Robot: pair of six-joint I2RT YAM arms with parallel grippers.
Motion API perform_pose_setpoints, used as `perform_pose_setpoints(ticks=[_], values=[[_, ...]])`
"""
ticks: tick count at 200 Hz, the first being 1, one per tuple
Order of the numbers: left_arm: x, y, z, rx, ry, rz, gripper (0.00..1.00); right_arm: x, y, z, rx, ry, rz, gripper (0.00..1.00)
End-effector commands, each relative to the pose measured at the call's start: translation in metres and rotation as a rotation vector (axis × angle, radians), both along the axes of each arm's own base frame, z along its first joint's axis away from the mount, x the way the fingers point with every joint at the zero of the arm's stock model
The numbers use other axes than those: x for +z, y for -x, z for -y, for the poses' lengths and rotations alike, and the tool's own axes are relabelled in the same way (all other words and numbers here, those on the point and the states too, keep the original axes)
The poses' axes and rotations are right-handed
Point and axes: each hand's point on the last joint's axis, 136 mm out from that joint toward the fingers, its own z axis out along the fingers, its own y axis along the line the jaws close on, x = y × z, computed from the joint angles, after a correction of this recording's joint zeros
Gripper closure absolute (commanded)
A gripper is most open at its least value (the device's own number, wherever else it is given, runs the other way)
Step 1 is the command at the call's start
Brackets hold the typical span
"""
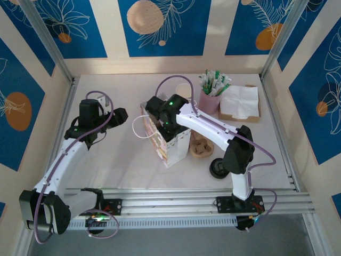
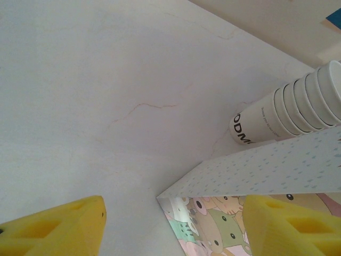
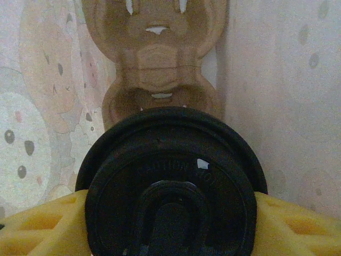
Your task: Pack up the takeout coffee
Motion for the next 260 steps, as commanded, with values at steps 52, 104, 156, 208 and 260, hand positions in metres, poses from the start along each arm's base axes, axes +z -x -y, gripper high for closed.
perform_pose_setpoints(ticks=[52, 104, 156, 208, 260], values=[[-0.003, 0.0, 0.003, -0.027, -0.006, 0.001, 0.31, -0.002, 0.005, 0.002, -0.017, -0.02, -0.02, 0.44], [-0.004, 0.001, 0.002, -0.027, -0.005, -0.001, 0.31, 0.013, 0.0, -0.001, -0.011, -0.04, 0.018, 0.44], [-0.004, 0.001, 0.002, -0.027, -0.007, -0.001, 0.31, -0.002, 0.002, 0.0, -0.025, -0.022, -0.006, 0.44], [-0.005, 0.001, 0.002, -0.026, -0.008, -0.004, 0.31, -0.013, 0.004, 0.0, -0.023, -0.006, -0.03, 0.44], [-0.006, 0.001, 0.002, -0.025, -0.01, -0.007, 0.31, -0.023, 0.008, 0.003, -0.02, 0.022, -0.055, 0.44]])
